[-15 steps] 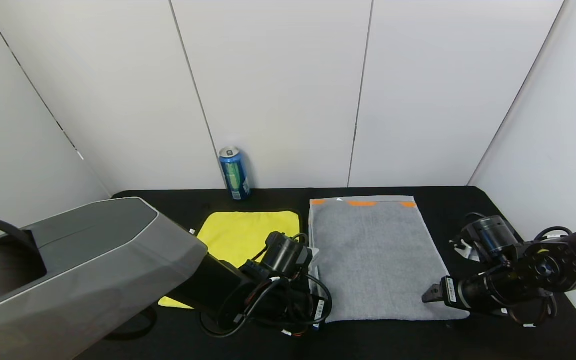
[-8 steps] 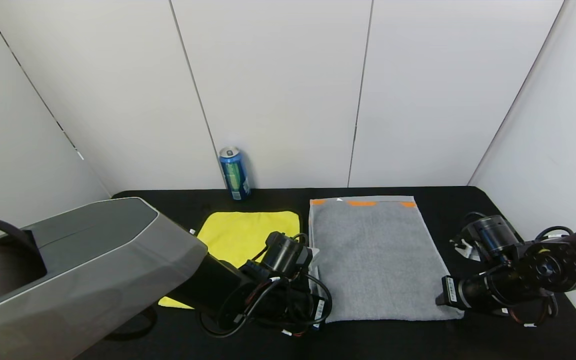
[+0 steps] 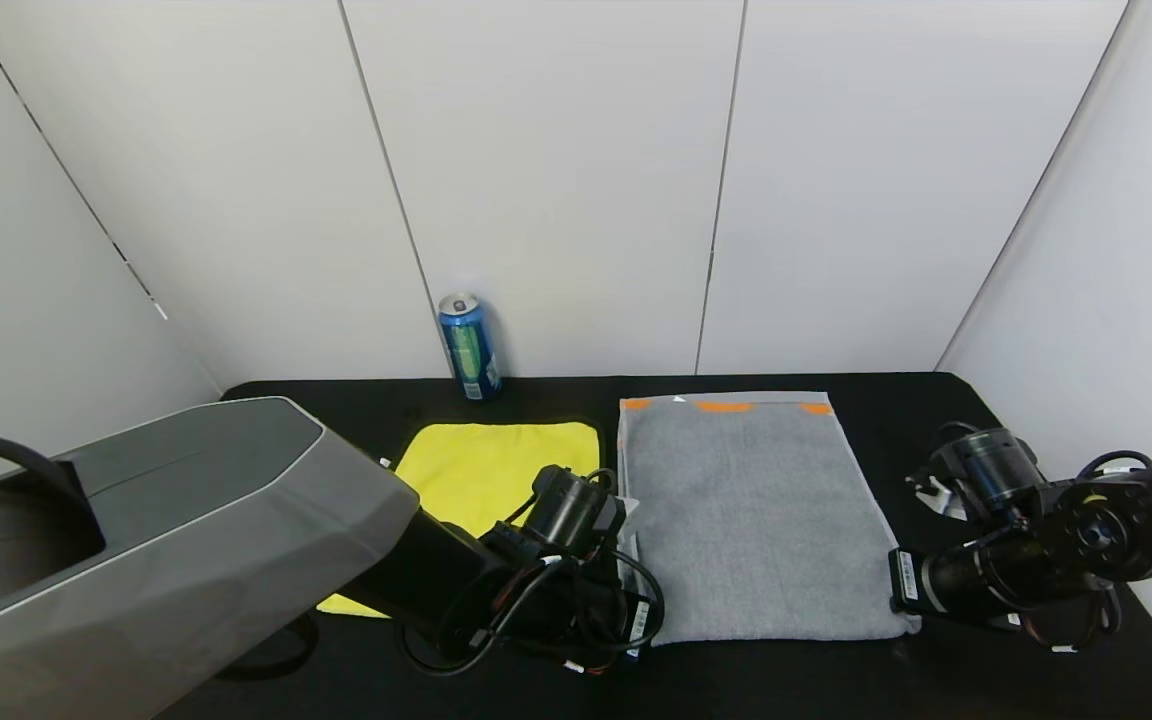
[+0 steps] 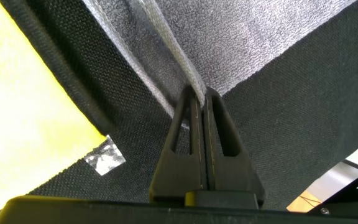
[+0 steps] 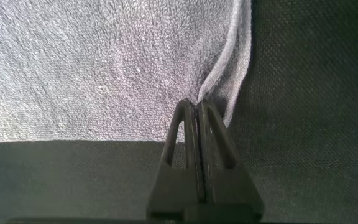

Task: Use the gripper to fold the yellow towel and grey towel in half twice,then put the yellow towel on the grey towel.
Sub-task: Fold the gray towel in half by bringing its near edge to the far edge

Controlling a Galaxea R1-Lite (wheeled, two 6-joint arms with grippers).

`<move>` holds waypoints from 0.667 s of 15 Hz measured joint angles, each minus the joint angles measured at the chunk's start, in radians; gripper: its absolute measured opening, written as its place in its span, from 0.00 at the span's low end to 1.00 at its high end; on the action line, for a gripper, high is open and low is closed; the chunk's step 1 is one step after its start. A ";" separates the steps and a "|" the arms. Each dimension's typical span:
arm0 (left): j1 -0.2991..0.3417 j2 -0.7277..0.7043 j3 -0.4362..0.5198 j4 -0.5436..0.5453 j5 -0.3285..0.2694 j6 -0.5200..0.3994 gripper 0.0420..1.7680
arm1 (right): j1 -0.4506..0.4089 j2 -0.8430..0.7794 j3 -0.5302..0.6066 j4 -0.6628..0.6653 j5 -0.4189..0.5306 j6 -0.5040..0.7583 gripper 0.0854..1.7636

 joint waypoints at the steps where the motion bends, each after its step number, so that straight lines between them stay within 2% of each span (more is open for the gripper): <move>1: 0.000 0.000 0.000 0.000 0.000 0.000 0.04 | -0.003 -0.007 0.000 0.001 0.002 0.008 0.02; 6: -0.009 -0.040 0.021 0.003 0.012 -0.001 0.04 | -0.005 -0.069 0.009 0.010 0.024 0.022 0.02; 10: -0.001 -0.137 0.075 0.009 0.015 -0.001 0.04 | 0.006 -0.128 0.028 0.014 0.052 0.025 0.02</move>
